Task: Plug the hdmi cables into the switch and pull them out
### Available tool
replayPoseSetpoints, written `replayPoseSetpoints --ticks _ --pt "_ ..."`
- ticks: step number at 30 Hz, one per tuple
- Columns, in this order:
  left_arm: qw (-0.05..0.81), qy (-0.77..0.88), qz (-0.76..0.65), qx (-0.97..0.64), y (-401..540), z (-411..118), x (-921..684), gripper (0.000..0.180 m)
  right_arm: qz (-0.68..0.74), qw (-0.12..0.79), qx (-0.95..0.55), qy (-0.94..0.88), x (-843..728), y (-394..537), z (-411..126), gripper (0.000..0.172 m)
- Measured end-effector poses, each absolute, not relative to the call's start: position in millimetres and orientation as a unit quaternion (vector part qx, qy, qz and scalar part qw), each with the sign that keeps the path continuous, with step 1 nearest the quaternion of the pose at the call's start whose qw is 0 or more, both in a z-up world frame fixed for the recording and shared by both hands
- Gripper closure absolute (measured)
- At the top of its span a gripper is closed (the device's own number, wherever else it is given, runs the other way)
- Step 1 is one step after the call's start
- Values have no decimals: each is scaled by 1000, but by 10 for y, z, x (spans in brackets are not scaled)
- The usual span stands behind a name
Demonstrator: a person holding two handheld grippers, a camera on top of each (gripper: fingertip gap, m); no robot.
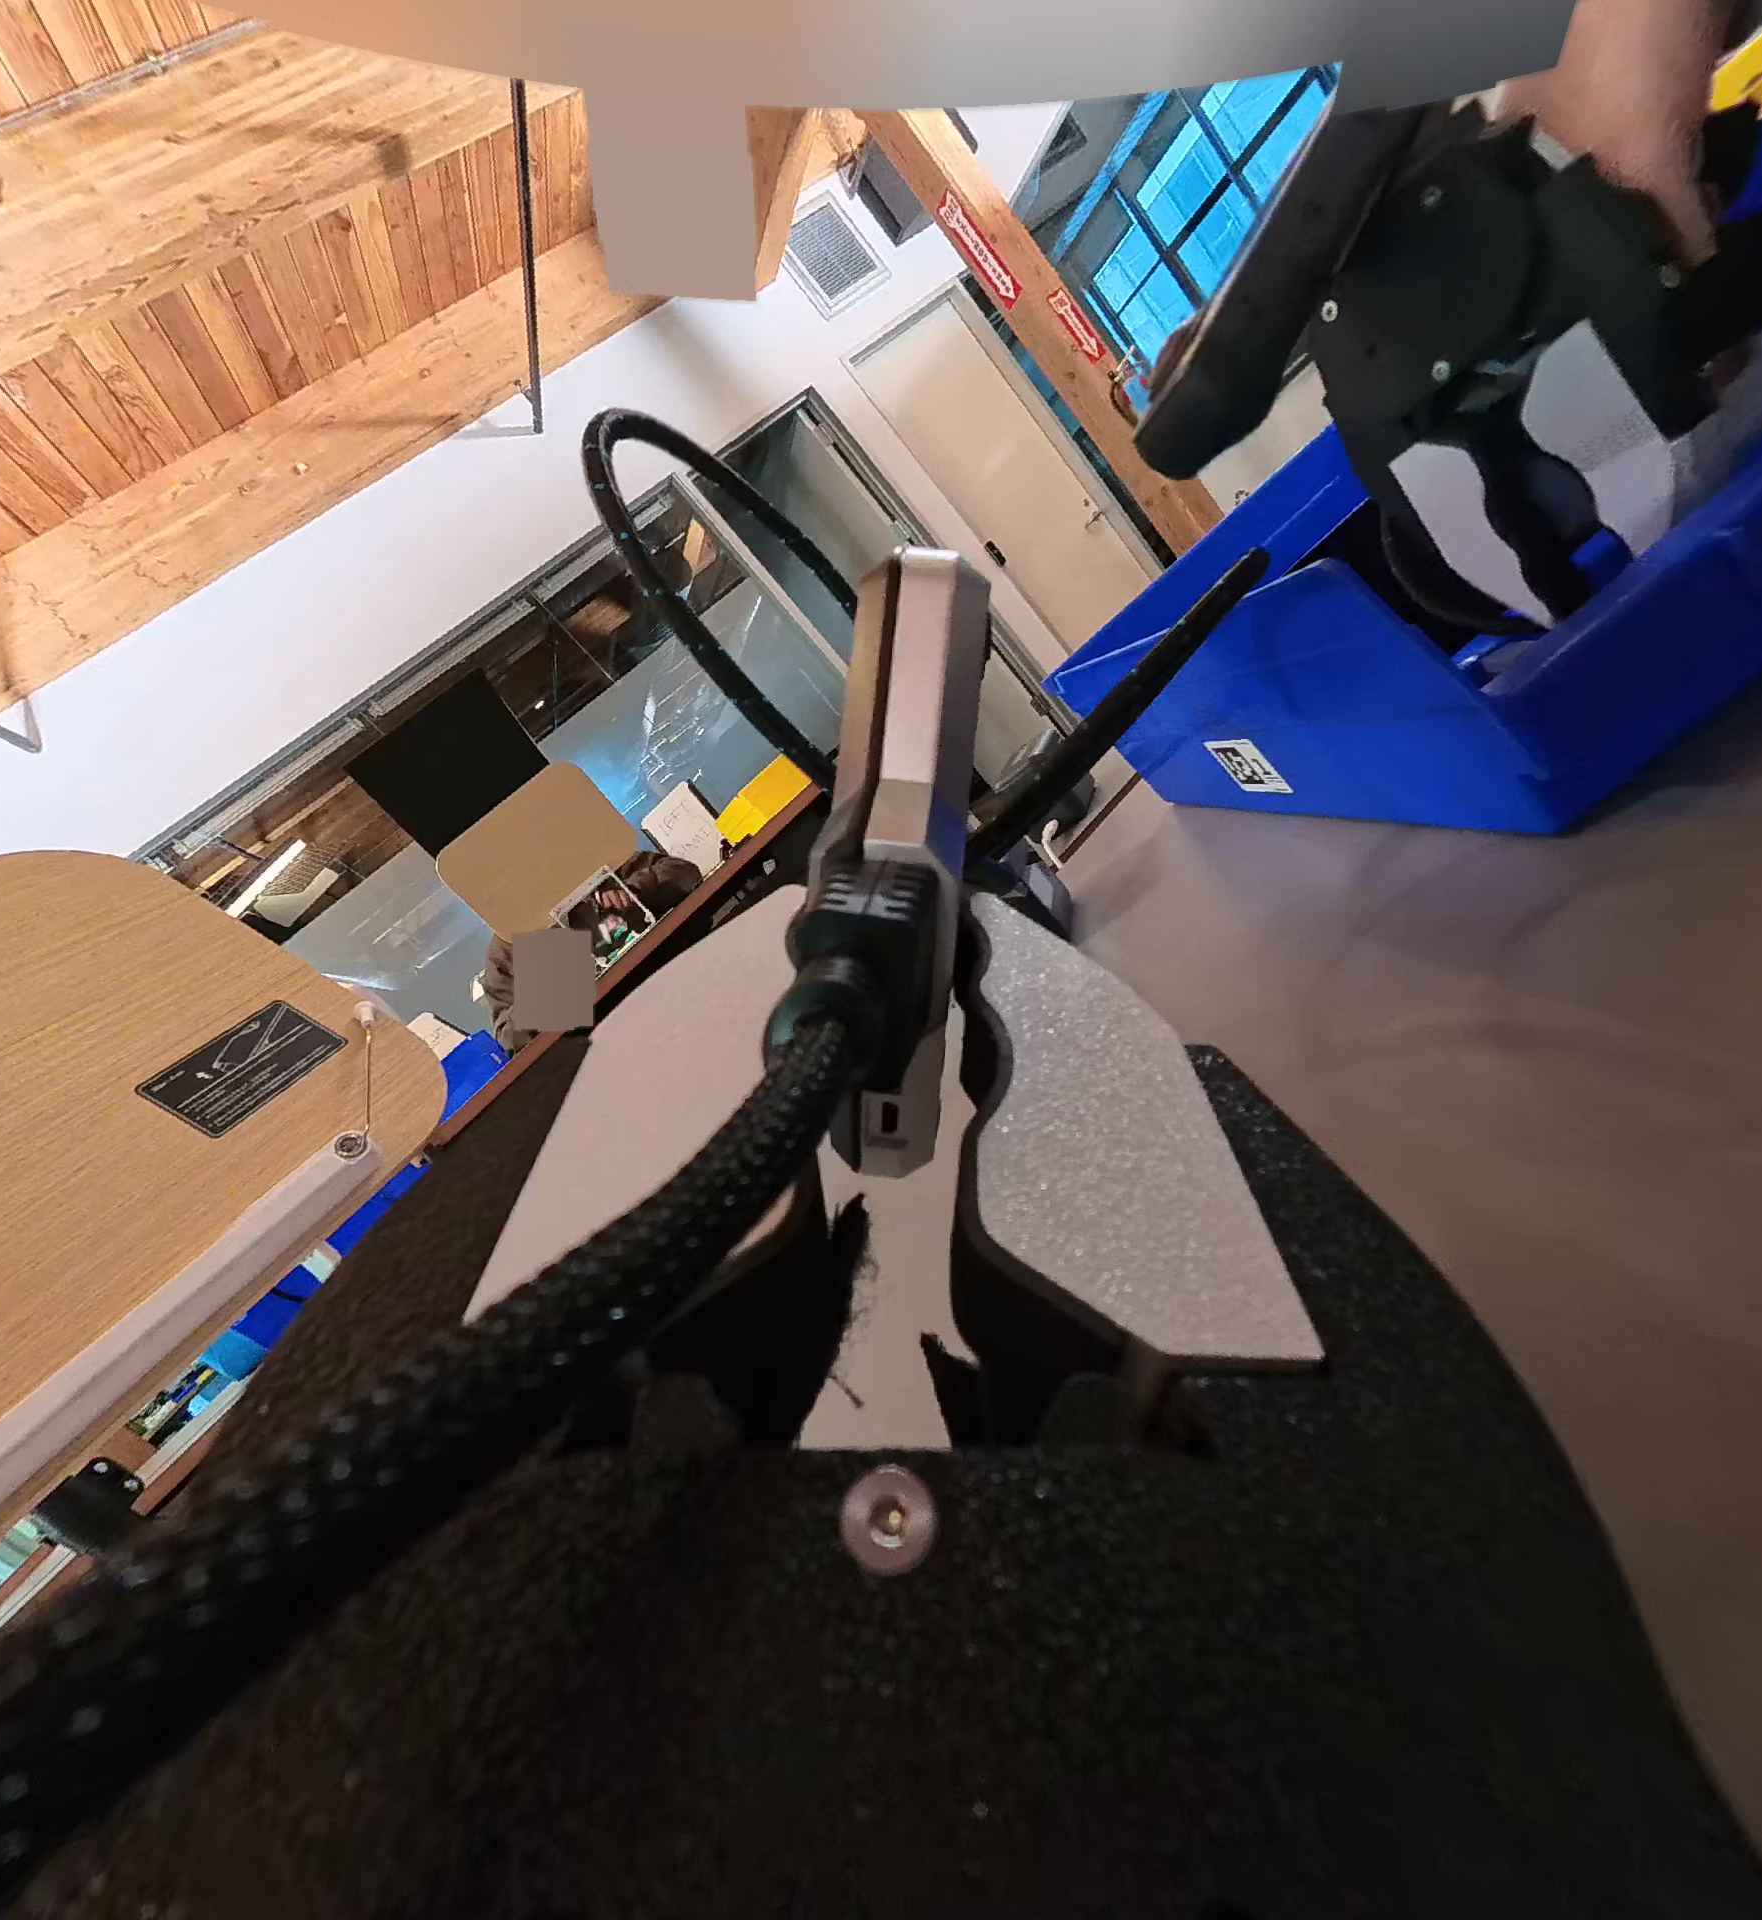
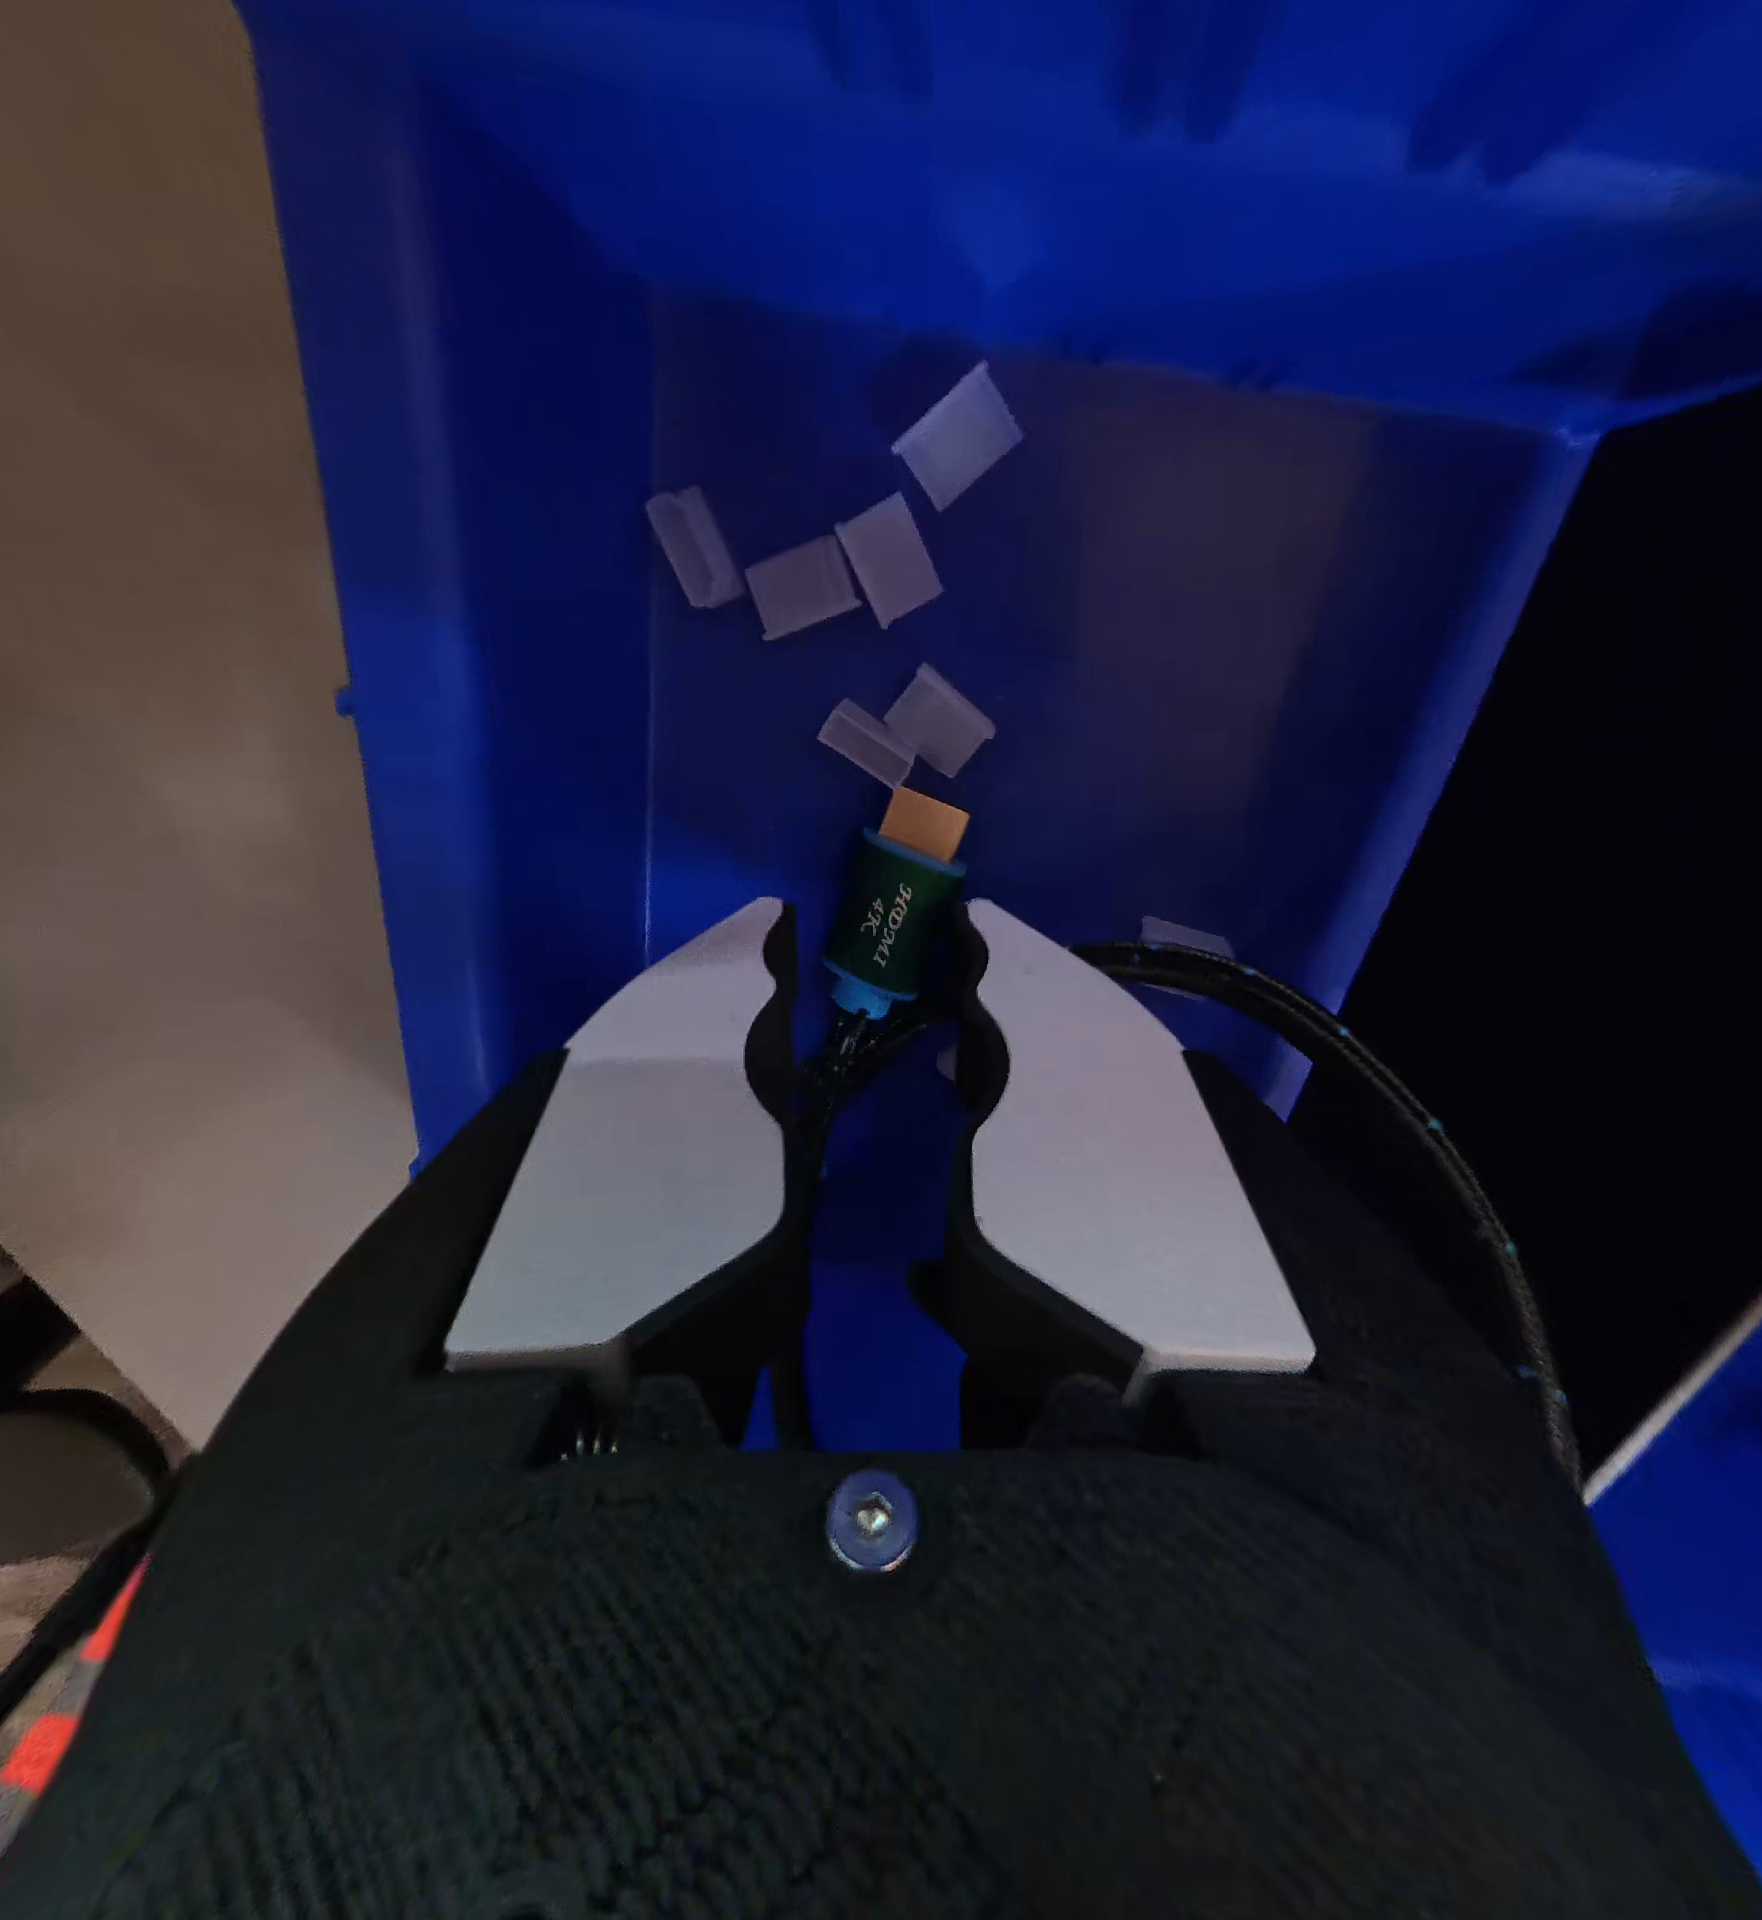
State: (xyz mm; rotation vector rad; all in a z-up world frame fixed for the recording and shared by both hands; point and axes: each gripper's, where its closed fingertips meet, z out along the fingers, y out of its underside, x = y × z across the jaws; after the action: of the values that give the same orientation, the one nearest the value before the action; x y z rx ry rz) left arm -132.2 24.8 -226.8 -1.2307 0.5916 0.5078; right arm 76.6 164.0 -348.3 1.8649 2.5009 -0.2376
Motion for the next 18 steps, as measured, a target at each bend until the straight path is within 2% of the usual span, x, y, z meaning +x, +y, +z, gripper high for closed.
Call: replayPoseSetpoints --ticks 8,18 --pt "748 270 229 -561 245 -2258 -1311 157 -40 -27 579 814 797 1697 -3412 151" --pt "764 268 212 -548 207 -2181 -1241 157 -86 -205 603 766 744 1782 -2491 152"
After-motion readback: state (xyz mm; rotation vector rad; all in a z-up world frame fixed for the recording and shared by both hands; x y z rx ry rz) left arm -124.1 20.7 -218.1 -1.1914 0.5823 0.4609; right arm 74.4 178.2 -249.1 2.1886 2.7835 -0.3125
